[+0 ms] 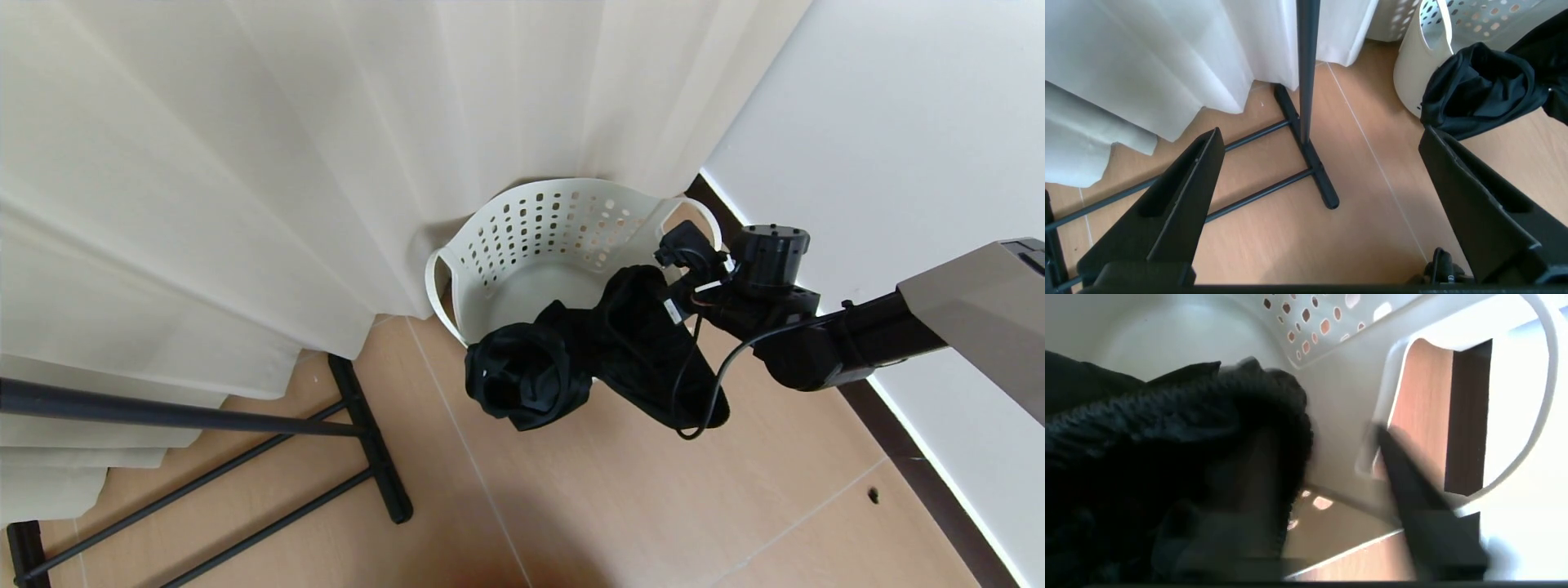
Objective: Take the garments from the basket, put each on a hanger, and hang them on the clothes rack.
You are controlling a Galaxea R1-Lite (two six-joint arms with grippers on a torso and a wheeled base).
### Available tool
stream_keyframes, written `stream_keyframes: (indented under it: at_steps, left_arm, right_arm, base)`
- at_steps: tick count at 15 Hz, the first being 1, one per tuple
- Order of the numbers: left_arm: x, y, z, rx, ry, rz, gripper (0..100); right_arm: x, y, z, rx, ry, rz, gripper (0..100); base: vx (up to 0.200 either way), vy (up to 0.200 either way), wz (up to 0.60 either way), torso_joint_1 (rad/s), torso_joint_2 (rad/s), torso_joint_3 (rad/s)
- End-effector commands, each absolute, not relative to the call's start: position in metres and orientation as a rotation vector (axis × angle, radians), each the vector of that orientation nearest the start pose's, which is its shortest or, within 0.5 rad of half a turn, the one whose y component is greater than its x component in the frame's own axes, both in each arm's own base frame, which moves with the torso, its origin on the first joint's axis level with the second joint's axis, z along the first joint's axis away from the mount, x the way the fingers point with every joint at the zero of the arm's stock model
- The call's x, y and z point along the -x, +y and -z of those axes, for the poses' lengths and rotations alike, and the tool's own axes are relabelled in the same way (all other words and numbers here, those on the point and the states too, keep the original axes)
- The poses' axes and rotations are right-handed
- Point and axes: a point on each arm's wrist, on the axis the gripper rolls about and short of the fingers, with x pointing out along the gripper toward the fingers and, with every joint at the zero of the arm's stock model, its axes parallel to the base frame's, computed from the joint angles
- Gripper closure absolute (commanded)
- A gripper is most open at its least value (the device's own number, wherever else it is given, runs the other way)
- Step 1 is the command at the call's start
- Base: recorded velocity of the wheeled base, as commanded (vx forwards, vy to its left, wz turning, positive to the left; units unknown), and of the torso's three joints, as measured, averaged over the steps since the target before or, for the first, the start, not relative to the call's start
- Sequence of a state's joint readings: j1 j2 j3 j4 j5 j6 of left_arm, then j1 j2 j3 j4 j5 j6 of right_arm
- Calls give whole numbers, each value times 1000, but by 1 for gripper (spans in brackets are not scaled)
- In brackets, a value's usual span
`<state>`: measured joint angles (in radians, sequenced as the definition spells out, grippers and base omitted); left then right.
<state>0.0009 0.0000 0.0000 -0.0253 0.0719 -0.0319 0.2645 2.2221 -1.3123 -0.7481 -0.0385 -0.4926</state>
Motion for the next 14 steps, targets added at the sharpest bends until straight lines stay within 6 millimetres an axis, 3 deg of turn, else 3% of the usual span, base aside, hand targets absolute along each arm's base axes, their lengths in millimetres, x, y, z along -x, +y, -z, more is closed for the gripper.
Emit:
stream_keyframes:
  at_steps: [1,3,6,9,10,11,12,14]
  left_arm:
    - [23,2,-78,33,-27,-73,0]
    - [23,2,-78,33,-27,-73,0]
    - [23,2,-78,33,-27,-73,0]
    - [23,2,-78,33,-27,-73,0]
    - [23,2,-78,32,-27,-73,0]
    - [23,2,-78,33,-27,-73,0]
    - [23,2,-78,33,-27,-73,0]
    - [23,2,-78,33,-27,-73,0]
  right_arm:
    - [-434,118,-130,513,103,-264,100]
    - [-432,117,-130,513,106,-261,100]
    - [-409,122,-138,502,8,-258,100]
    - [-329,127,-186,446,-72,-234,100]
    - [-311,129,-191,419,-73,-253,100]
    - [-271,128,-201,362,-75,-253,100]
    - [-246,127,-208,341,-91,-243,100]
    - [-205,127,-227,257,-141,-267,100]
  base:
    - [0,0,0,0,0,0]
    - [0,0,0,0,0,0]
    - [0,0,0,0,0,0]
    - [0,0,0,0,0,0]
    - [0,0,0,0,0,0]
    - [0,0,0,0,0,0]
    - [0,0,0,0,0,0]
    - [0,0,0,0,0,0]
